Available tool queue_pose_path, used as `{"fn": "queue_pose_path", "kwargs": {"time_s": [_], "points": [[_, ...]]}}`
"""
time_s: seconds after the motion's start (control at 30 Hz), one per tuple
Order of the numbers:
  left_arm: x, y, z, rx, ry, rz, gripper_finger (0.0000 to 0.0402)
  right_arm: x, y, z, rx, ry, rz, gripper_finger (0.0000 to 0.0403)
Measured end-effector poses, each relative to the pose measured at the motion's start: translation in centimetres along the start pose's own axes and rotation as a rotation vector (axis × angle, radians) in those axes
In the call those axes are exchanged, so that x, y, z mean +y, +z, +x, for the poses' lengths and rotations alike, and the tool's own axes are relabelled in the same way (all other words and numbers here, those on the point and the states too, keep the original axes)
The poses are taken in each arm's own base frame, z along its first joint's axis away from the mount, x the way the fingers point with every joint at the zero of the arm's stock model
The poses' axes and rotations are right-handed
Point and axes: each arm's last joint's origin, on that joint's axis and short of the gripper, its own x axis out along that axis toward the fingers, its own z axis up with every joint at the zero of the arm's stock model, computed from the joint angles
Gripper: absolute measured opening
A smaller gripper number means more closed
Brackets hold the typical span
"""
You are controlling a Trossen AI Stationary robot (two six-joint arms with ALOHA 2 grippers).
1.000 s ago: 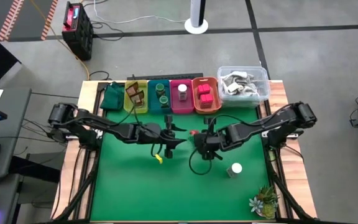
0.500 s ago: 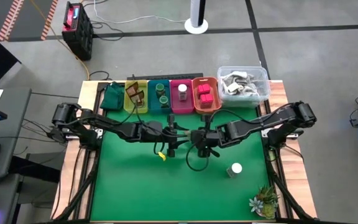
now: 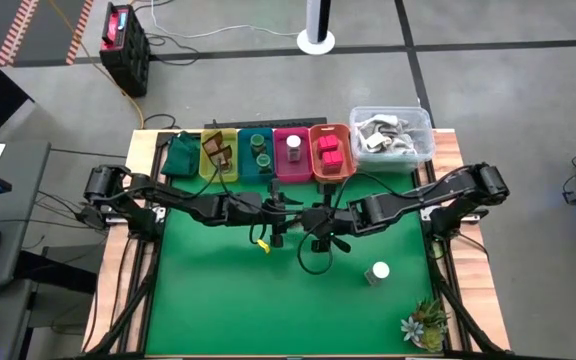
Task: Sort spices by type
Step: Put the orange spice pack into the yellow bin
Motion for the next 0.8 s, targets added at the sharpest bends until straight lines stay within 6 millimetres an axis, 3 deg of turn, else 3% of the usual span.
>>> {"fn": "queue_pose_path", "kwargs": {"time_s": [0.17,0.37,0.53,0.8], "points": [[0.46,-0.22,0.11,0.012,0.012,-0.01,0.0121,-0.04,0.21,-0.01,-0.019,-0.004,0.008,0.0018],[0.68,-0.33,0.16,0.018,0.015,0.001,0.0015,0.13,0.49,-0.11,-0.046,-0.002,-0.003,0.0029],[0.67,-0.33,0.16,0.018,0.006,0.007,0.0002,0.17,0.44,-0.13,-0.041,0.0,-0.006,0.0081],[0.99,0.21,-0.45,0.017,0.006,-0.01,0.0001,-0.3,0.32,-0.83,-0.036,0.002,0.024,0.0204]]}}
